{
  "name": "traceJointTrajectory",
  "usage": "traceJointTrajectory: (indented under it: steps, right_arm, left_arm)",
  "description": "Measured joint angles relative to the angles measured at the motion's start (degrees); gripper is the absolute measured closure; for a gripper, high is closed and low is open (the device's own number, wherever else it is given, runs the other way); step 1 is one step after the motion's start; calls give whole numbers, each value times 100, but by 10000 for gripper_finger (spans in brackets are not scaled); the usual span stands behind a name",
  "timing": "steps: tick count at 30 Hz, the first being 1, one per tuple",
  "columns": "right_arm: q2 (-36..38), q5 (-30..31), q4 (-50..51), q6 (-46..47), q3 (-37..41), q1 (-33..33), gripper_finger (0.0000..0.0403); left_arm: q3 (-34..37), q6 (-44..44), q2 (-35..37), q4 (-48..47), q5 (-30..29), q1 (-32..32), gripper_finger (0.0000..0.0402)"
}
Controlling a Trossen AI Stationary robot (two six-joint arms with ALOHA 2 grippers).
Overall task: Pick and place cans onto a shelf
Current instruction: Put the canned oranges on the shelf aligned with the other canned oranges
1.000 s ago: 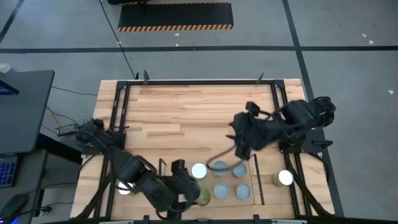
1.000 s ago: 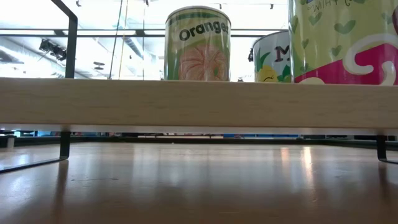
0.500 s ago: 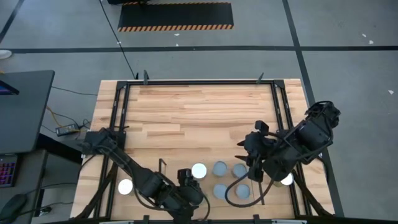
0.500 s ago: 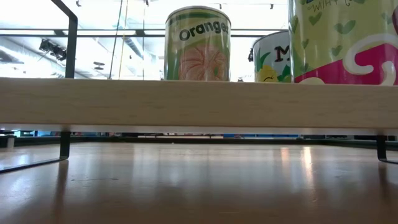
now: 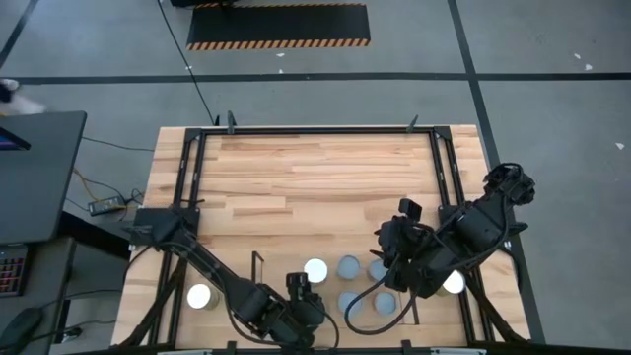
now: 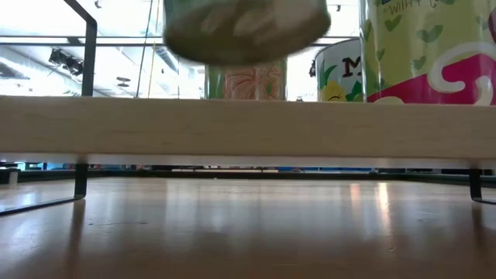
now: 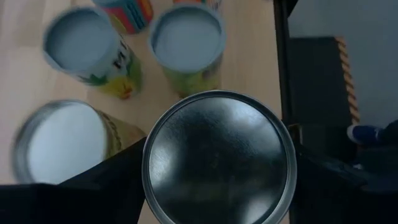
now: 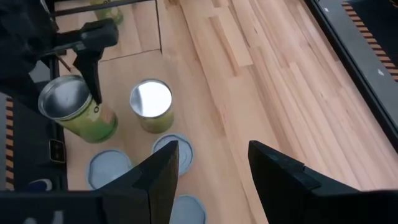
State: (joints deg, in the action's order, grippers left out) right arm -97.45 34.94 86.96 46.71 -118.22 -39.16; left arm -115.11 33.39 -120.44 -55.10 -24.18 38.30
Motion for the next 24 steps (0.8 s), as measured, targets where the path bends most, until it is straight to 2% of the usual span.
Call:
traceJointTrajectory:
  steps: [12,24]
  right_arm:
    - [0,-2,-171,137,31,-138,202]
    - [0,-9,-248,158,32,-163,202]
  left_arm:
    - [2,72,-240,-83,-1,-98,78]
    - [2,-75,-350,-33,433,-179,71]
